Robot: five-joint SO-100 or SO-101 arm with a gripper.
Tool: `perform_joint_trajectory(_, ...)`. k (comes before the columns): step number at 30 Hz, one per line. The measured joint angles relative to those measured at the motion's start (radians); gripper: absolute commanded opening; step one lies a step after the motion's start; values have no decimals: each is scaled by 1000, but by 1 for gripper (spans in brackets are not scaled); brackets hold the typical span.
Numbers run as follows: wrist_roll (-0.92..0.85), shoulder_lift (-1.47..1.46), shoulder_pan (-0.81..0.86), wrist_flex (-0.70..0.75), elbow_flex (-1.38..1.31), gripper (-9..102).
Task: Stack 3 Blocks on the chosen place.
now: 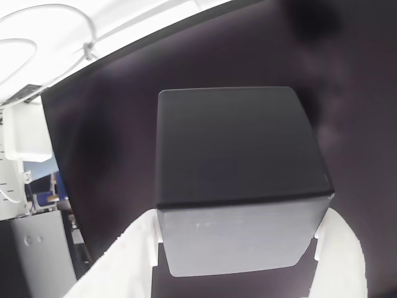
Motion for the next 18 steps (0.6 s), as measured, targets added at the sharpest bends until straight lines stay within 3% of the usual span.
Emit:
perform_joint_trajectory(10, -67, 268, -133, -133, 275, 16)
perform_joint_trajectory(18, -175, 419, -149, -394, 549, 16)
